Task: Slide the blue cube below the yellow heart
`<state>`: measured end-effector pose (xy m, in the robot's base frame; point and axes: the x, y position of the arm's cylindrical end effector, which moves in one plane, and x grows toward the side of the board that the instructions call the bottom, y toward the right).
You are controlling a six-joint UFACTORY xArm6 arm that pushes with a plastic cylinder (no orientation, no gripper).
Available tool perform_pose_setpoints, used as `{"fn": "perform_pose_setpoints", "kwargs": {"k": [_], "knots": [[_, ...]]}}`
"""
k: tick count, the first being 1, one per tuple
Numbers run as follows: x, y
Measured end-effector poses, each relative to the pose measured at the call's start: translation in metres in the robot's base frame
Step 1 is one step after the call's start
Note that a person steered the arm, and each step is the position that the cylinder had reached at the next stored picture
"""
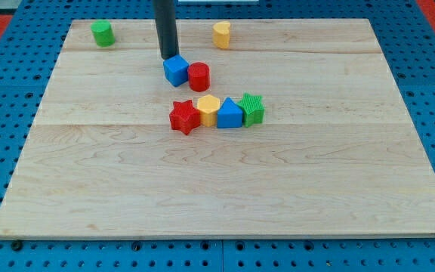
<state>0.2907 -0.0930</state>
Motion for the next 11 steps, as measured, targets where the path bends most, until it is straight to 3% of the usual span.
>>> {"fn": "perform_pose_setpoints", "kwargs": {"k": [4, 5, 7, 10, 11], "knots": [[0.007, -0.052], [0.033, -0.036], [0.042, -0.023], [0.044, 0.088], [0.045, 0.044]]}}
